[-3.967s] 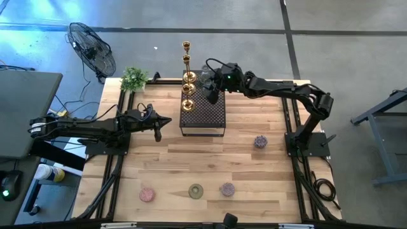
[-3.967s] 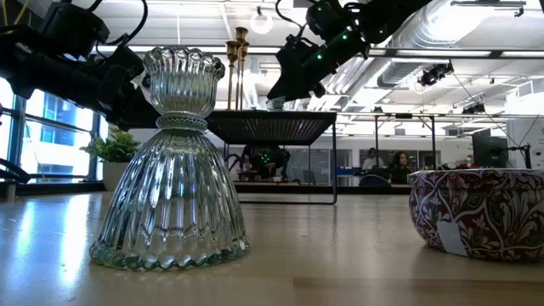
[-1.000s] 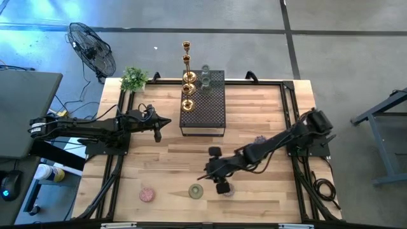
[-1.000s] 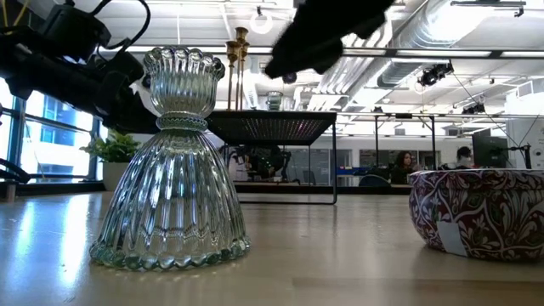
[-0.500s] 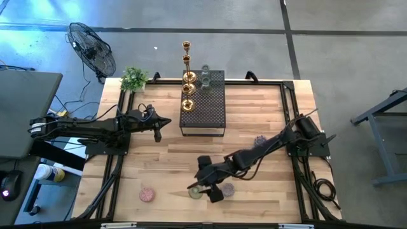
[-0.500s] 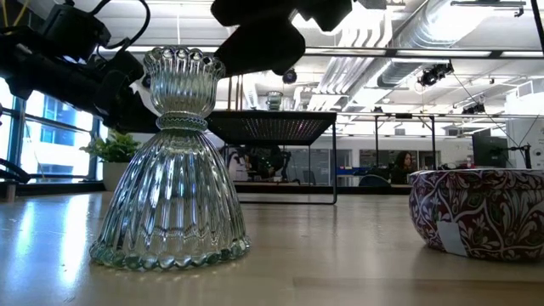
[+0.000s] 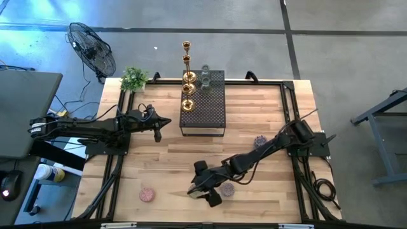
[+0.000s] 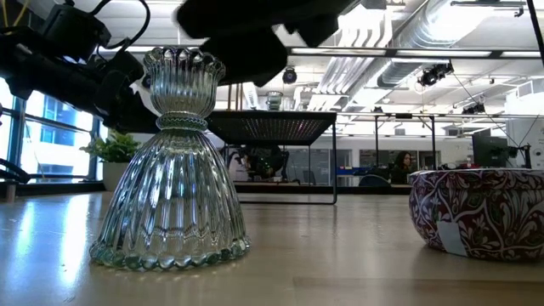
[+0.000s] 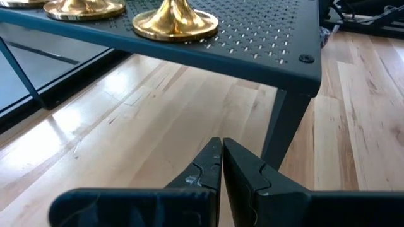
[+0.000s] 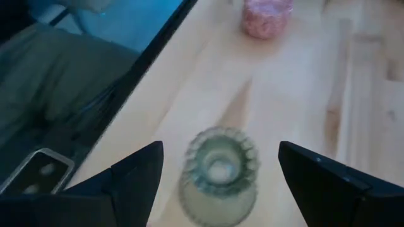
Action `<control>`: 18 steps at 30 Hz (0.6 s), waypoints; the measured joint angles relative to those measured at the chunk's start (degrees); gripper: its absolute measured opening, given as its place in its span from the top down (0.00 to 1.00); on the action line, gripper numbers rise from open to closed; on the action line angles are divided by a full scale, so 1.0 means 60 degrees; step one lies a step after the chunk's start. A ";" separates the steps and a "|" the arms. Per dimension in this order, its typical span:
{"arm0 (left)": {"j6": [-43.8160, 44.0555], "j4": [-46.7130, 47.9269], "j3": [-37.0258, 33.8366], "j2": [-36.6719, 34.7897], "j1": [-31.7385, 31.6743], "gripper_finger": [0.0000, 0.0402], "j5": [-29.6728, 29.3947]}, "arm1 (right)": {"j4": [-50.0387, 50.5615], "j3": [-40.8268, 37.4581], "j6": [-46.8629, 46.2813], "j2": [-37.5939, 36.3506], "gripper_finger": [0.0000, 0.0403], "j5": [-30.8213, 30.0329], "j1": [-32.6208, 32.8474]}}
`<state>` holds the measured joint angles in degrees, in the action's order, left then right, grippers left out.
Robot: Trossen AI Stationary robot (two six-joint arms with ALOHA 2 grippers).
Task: Pick & Place candle stick holders
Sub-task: Put the transparent candle holder on the shelf aligned with the other transparent candle holders
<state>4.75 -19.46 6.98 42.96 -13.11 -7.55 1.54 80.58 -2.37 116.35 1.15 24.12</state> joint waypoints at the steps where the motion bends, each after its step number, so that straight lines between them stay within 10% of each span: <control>1: 0.0000 -0.0003 0.0000 0.0000 0.0002 0.98 0.0000 | 0.0019 0.0002 0.0054 0.0005 0.24 -0.0168 0.0000; 18: 0.0004 0.0018 0.0000 0.0000 -0.0002 0.98 0.0004 | -0.0702 0.0006 0.0196 0.0617 0.49 -0.0211 -0.0007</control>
<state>4.78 -19.35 6.98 42.96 -13.13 -7.53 -2.67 80.62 -1.19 120.05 -0.12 24.08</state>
